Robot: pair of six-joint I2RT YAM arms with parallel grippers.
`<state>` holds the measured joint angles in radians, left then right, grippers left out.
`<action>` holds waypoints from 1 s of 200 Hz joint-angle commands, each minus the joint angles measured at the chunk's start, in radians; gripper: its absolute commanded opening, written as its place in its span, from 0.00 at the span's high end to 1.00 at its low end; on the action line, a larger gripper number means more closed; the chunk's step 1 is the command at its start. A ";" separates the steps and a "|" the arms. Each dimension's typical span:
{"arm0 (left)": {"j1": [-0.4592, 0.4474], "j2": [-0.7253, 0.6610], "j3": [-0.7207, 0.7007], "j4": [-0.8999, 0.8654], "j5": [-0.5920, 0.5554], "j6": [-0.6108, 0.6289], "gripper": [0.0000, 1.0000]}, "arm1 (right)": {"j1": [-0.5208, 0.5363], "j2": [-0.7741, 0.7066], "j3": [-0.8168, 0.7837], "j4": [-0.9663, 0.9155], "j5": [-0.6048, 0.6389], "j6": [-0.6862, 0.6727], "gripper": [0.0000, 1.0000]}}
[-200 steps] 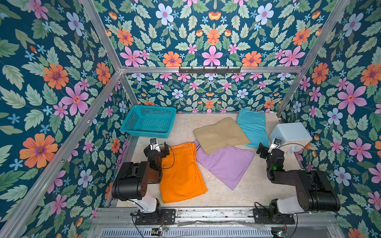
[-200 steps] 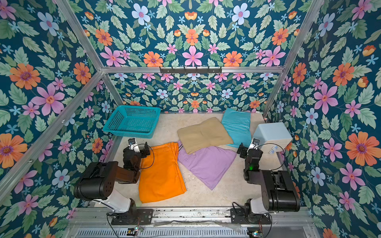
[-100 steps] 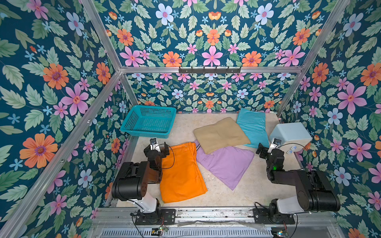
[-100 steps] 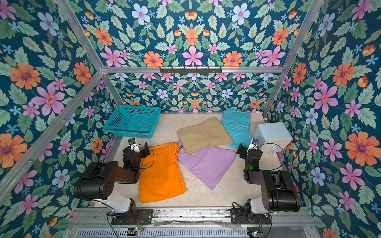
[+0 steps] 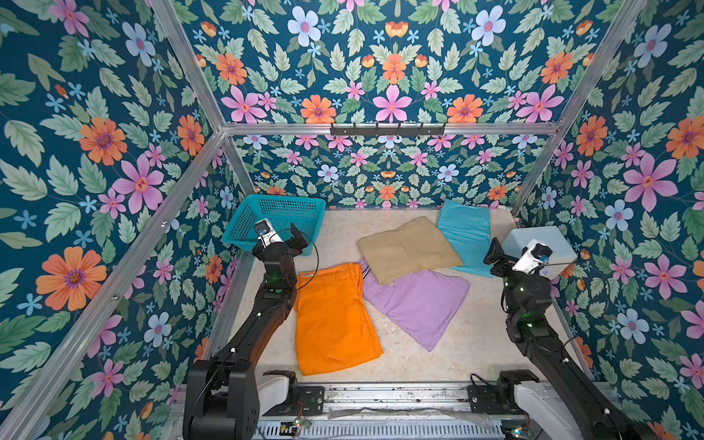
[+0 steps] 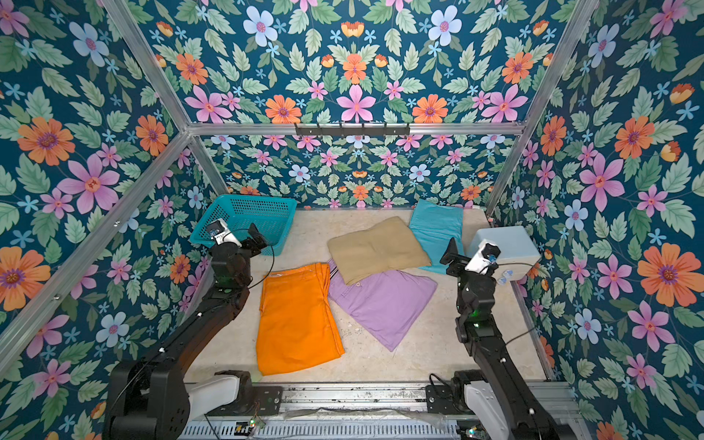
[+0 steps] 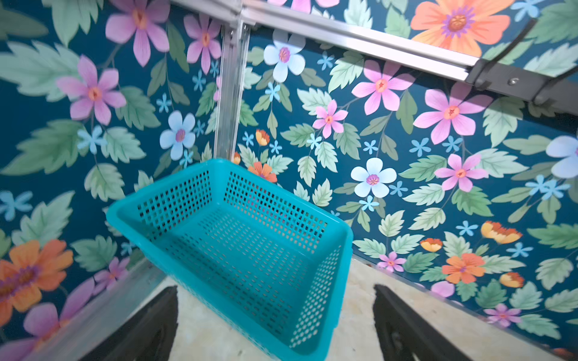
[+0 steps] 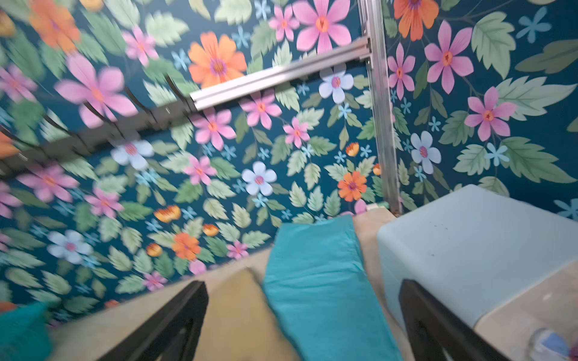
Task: Put the folded long pants in the basket
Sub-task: Pick up the long pant at the center of the board.
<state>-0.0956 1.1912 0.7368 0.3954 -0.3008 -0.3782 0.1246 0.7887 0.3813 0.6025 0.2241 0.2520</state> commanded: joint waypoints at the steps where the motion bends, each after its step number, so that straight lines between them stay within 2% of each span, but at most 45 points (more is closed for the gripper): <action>1: 0.028 0.030 0.089 -0.355 0.282 -0.173 0.04 | 0.002 -0.089 -0.074 -0.094 -0.154 0.357 0.01; 7: 0.028 0.053 0.122 -0.382 0.388 -0.160 0.10 | 0.004 -0.109 -0.081 -0.094 -0.246 0.379 0.02; 15: 0.028 0.089 0.180 -0.460 0.489 -0.145 0.16 | 0.016 -0.117 -0.070 -0.142 -0.311 0.467 0.16; 21: 0.027 0.116 0.229 -0.542 0.540 -0.133 0.18 | 0.037 -0.118 -0.035 -0.278 -0.311 0.545 0.22; 32: 0.027 0.157 0.298 -0.668 0.607 -0.096 0.21 | 0.113 -0.093 0.044 -0.515 -0.300 0.631 0.23; 40: 0.026 0.172 0.329 -0.736 0.628 -0.066 0.21 | 0.223 -0.064 0.076 -0.591 -0.281 0.647 0.28; 53: 0.026 0.169 0.350 -0.803 0.642 -0.022 0.18 | 0.450 -0.019 0.125 -0.738 -0.098 0.749 0.28; 70: 0.026 0.138 0.343 -0.844 0.648 0.023 0.14 | 0.694 0.079 0.115 -0.651 -0.007 0.852 0.29; 80: 0.027 0.119 0.326 -0.849 0.648 0.038 0.14 | 0.778 0.178 0.134 -0.633 -0.001 0.900 0.29; 101: 0.027 0.097 0.286 -0.874 0.632 0.061 0.14 | 0.829 0.334 0.180 -0.629 -0.105 1.026 0.29; 124: 0.026 0.074 0.233 -0.857 0.618 0.063 0.14 | 0.965 0.438 0.188 -0.525 -0.088 1.119 0.29; 147: 0.027 0.066 0.228 -0.863 0.612 0.060 0.15 | 1.004 0.570 0.254 -0.528 -0.198 1.136 0.29; 172: 0.026 0.050 0.222 -0.857 0.581 0.061 0.14 | 1.015 0.638 0.246 -0.486 -0.261 1.163 0.29; 200: 0.026 0.059 0.219 -0.870 0.576 0.059 0.15 | 0.989 0.647 0.276 -0.540 -0.377 1.044 0.29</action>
<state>-0.0704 1.2472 0.9596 -0.4648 0.2893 -0.3340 1.1332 1.4364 0.6350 0.0765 -0.0410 1.3735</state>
